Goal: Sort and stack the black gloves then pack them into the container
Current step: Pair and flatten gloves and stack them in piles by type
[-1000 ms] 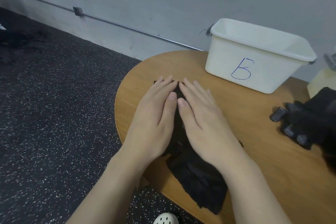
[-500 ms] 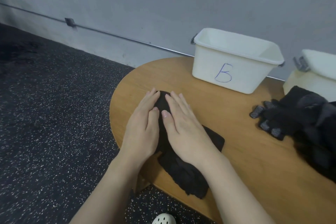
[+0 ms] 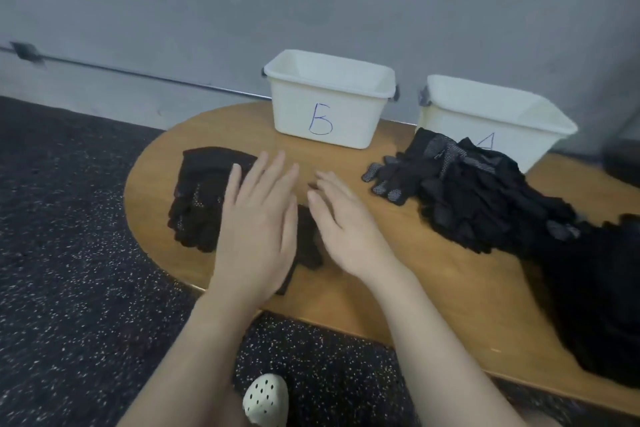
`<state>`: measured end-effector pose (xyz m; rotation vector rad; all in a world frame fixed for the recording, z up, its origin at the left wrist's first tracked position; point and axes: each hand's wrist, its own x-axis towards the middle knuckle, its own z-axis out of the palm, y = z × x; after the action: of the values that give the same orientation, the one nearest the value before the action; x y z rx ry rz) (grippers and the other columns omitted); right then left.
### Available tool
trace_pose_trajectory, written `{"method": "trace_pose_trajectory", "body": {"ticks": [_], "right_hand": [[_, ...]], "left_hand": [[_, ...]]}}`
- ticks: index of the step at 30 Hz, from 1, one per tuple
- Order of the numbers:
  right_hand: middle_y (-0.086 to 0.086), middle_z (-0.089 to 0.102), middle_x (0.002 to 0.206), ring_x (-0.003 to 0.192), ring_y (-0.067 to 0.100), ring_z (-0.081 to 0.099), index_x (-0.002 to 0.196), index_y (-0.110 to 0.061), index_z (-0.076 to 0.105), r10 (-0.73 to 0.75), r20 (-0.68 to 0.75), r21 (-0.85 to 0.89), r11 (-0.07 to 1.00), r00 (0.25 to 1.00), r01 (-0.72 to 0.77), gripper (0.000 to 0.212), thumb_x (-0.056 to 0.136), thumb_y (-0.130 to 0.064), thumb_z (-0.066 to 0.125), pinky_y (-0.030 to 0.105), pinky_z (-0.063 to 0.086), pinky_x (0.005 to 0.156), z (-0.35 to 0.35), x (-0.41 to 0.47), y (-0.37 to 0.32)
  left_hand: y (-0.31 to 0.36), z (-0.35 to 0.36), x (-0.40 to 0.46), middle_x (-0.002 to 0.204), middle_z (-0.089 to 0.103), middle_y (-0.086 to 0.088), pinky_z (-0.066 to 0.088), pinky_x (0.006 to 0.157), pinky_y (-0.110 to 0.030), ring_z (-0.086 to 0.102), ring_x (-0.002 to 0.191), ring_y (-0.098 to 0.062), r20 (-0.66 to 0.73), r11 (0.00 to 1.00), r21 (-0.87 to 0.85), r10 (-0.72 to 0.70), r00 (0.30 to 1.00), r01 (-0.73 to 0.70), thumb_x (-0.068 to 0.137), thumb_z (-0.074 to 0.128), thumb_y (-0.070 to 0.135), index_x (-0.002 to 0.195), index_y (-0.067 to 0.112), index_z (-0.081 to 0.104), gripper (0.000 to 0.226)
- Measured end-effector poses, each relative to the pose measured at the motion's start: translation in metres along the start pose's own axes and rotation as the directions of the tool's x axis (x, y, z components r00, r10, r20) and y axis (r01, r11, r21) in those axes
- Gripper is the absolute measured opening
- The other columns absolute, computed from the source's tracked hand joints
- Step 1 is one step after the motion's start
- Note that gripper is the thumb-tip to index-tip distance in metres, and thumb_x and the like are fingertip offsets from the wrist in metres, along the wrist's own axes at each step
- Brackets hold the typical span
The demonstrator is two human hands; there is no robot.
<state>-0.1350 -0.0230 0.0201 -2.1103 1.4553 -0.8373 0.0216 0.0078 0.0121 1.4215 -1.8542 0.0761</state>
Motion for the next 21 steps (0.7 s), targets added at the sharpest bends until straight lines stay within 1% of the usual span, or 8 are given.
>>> {"method": "trace_pose_trajectory", "body": {"ticks": [2,4,8,10,12,14,17,21], "right_hand": [[-0.003,0.046,0.157,0.15,0.008,0.03,0.143,-0.013,0.057,0.033,-0.113,-0.02,0.999,0.993,-0.035,0.049,0.109,-0.043,0.038,0.033,0.023,0.125,-0.023,-0.018,0.023],[-0.004,0.053,0.148,0.147,0.008,0.036,0.133,-0.014,0.063,0.058,-0.237,-0.075,0.994,0.97,-0.078,0.042,0.107,-0.041,0.044,0.032,0.029,0.122,-0.049,-0.037,0.047],[-0.003,0.055,0.146,0.146,0.012,0.037,0.13,-0.016,0.063,0.154,-0.362,-0.203,0.95,0.919,-0.239,0.031,0.105,-0.03,0.054,0.022,0.024,0.116,-0.089,-0.071,0.093],[-0.002,0.055,0.143,0.142,0.015,0.043,0.128,-0.015,0.063,0.201,-0.408,-0.196,0.933,0.891,-0.3,0.029,0.103,-0.027,0.057,0.022,0.027,0.115,-0.099,-0.083,0.11],[-0.002,0.055,0.141,0.137,0.015,0.047,0.128,-0.015,0.062,0.236,-0.436,-0.165,0.928,0.868,-0.335,0.028,0.102,-0.025,0.059,0.028,0.034,0.113,-0.103,-0.088,0.121],[-0.004,0.054,0.14,0.134,0.014,0.048,0.13,-0.016,0.06,0.263,-0.447,-0.156,0.918,0.855,-0.364,0.031,0.101,-0.026,0.06,0.029,0.036,0.112,-0.105,-0.089,0.128],[-0.004,0.055,0.135,0.13,0.015,0.049,0.133,-0.016,0.057,0.28,-0.464,-0.138,0.914,0.841,-0.381,0.036,0.099,-0.025,0.063,0.029,0.038,0.11,-0.108,-0.088,0.136],[-0.001,0.057,0.133,0.129,0.019,0.049,0.132,-0.013,0.058,0.285,-0.442,-0.151,0.911,0.85,-0.384,0.038,0.097,-0.023,0.067,0.037,0.043,0.108,-0.106,-0.083,0.144]], "left_hand": [[0.022,0.018,-0.001,0.162,0.039,-0.001,0.008,0.13,-0.041,0.025,0.154,-0.014,0.099,0.995,-0.059,0.081,0.992,-0.075,0.109,0.028,0.029,0.152,0.017,0.049,0.049],[0.038,0.035,-0.001,0.162,0.039,0.003,0.006,0.129,-0.035,0.024,0.153,-0.008,0.159,0.992,-0.093,0.096,0.983,-0.082,0.11,0.027,0.029,0.152,0.021,0.049,0.048],[0.066,0.066,0.008,0.161,0.038,0.007,0.009,0.129,-0.03,0.025,0.152,-0.004,0.198,0.977,-0.201,0.107,0.974,-0.067,0.109,0.033,0.025,0.151,0.024,0.05,0.046],[0.081,0.082,0.014,0.16,0.04,0.006,0.011,0.128,-0.029,0.027,0.152,-0.006,0.211,0.966,-0.249,0.125,0.969,-0.07,0.108,0.037,0.022,0.151,0.023,0.05,0.045],[0.095,0.099,0.019,0.161,0.04,0.006,0.008,0.126,-0.025,0.027,0.152,-0.006,0.248,0.964,-0.263,0.118,0.961,-0.051,0.108,0.041,0.022,0.153,0.022,0.048,0.045],[0.107,0.114,0.021,0.161,0.041,0.005,0.008,0.125,-0.023,0.029,0.152,-0.009,0.291,0.964,-0.264,0.099,0.952,-0.019,0.108,0.044,0.026,0.154,0.021,0.047,0.046],[0.121,0.134,0.021,0.156,0.048,0.004,0.022,0.123,-0.027,0.039,0.146,-0.014,0.343,0.966,-0.26,0.091,0.935,0.001,0.105,0.052,0.033,0.153,0.019,0.047,0.05],[0.134,0.151,0.026,0.14,0.061,0.001,0.039,0.109,-0.036,0.053,0.13,-0.02,0.391,0.979,-0.201,0.039,0.919,0.044,0.099,0.061,0.042,0.145,0.017,0.055,0.052]]}}
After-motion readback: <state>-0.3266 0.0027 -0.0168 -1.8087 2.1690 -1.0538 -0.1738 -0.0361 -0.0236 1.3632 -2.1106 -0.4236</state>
